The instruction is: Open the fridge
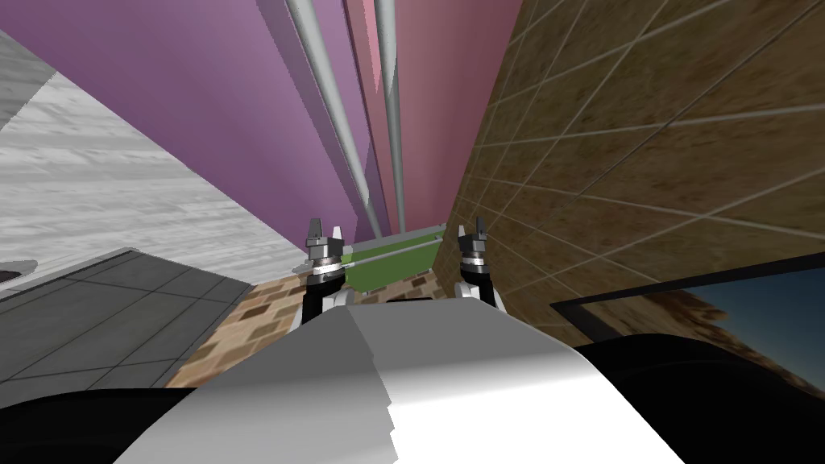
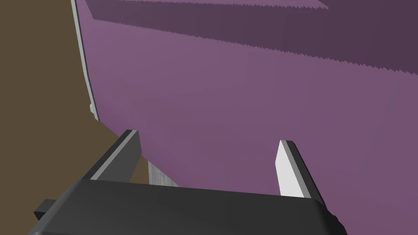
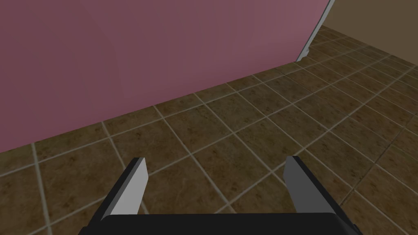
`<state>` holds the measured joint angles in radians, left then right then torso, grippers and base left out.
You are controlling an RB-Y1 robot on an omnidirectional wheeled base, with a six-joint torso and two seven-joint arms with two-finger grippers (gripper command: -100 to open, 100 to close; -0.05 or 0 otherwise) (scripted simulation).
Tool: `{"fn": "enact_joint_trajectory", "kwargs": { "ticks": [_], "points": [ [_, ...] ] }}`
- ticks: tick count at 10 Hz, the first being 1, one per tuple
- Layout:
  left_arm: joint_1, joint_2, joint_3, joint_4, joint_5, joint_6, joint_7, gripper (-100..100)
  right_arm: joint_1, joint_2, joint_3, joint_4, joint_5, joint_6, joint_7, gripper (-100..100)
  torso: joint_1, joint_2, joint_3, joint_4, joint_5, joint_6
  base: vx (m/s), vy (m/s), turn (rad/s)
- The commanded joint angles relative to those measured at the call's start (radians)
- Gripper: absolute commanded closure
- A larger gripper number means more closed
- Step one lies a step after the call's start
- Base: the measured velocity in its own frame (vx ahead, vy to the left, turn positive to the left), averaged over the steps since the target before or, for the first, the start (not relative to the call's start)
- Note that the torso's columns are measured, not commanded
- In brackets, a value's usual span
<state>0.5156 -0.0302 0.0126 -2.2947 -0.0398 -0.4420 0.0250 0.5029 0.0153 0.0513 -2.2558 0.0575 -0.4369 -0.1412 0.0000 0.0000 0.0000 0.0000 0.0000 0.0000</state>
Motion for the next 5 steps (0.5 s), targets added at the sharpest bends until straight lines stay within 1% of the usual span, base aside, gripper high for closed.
{"fn": "enact_joint_trajectory", "kwargs": {
  "ticks": [1, 5],
  "points": [
    [0.0, 0.0, 0.0, 0.0, 0.0, 0.0, 0.0, 0, 0.0, 0.0, 0.0, 0.0, 0.0, 0.0, 0.0, 0, 0.0, 0.04, -0.082, 0.041, 0.0, 0.0, 0.0, 0.0, 0.0],
    [0.0, 0.0, 0.0, 0.0, 0.0, 0.0, 0.0, 0, 0.0, 0.0, 0.0, 0.0, 0.0, 0.0, 0.0, 0, 0.0, 0.322, -0.644, 0.322, 0.0, 0.0, 0.0, 0.0, 0.0]
  ]
}}
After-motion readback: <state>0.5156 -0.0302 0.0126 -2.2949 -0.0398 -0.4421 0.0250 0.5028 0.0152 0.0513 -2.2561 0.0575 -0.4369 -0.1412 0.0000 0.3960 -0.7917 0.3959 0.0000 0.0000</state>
